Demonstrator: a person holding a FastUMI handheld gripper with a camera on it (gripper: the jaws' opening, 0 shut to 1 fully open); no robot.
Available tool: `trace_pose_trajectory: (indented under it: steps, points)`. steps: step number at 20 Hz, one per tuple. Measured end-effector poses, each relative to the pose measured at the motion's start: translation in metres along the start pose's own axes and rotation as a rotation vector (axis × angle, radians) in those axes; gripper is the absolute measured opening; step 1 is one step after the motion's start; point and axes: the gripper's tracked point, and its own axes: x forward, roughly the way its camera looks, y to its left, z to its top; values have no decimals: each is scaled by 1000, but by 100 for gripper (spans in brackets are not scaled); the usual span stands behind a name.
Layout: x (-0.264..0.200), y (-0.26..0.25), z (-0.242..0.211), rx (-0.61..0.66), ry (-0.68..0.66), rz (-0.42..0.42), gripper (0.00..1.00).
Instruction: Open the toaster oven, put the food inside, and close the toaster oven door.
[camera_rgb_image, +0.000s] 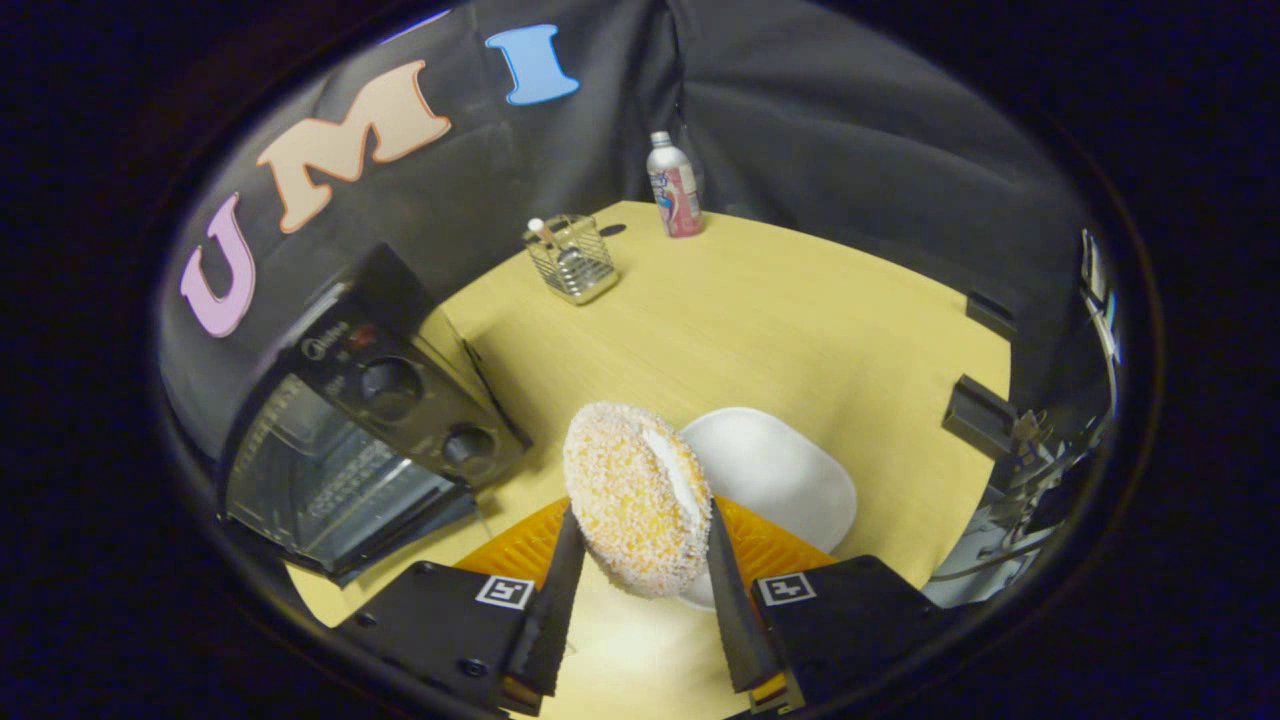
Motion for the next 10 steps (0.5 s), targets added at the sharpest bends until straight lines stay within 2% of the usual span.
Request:
trace_pose_trajectory:
  steps: [5, 10]
  points:
    - [-26, 65, -17, 118, -31, 118, 66]
    - [-41, 118, -44, 210, -17, 194, 66]
